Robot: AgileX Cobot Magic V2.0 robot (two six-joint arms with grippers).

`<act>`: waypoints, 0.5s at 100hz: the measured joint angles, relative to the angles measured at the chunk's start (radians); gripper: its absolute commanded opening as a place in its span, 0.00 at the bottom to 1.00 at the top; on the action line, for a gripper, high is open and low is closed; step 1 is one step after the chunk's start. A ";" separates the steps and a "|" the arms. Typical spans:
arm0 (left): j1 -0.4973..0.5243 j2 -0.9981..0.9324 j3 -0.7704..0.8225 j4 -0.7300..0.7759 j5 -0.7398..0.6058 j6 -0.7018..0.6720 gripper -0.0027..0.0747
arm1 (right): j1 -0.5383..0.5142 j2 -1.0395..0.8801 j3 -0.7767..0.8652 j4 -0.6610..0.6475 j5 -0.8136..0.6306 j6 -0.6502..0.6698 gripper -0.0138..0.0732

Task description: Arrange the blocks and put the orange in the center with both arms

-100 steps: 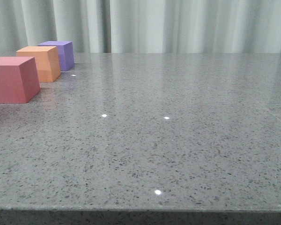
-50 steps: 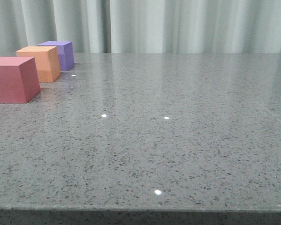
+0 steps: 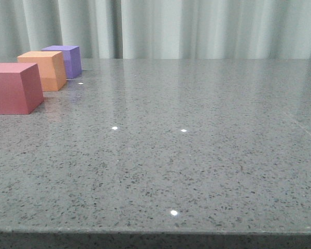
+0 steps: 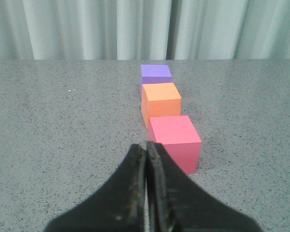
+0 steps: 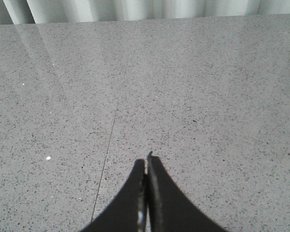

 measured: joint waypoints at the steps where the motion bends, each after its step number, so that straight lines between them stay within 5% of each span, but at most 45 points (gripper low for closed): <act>1: 0.000 0.000 0.000 0.000 0.000 0.000 0.01 | 0.000 0.000 0.000 0.000 0.000 0.000 0.08; 50: 0.000 0.000 0.006 0.000 -0.033 0.000 0.01 | 0.000 0.000 0.000 0.000 0.000 0.000 0.08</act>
